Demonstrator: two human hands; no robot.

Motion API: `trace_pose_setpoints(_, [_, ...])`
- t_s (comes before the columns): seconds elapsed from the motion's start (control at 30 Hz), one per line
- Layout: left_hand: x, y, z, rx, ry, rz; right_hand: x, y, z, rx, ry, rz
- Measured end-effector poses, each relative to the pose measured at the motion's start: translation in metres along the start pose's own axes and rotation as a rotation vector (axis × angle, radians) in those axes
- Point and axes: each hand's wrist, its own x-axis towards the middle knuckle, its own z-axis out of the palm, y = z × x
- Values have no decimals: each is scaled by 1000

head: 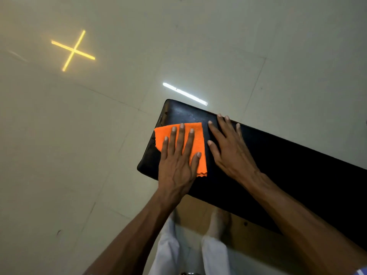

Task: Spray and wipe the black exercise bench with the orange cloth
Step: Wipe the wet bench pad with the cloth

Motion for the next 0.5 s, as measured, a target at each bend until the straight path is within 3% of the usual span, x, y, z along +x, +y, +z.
trace_pose_setpoints(0.3, [112,-14,-4,-67,11,-162,2,12,23,-226,150,-93])
trace_pose_setpoints(0.5, [42,-25,5,-107,107,-173,2,13,25,-256,174,-100])
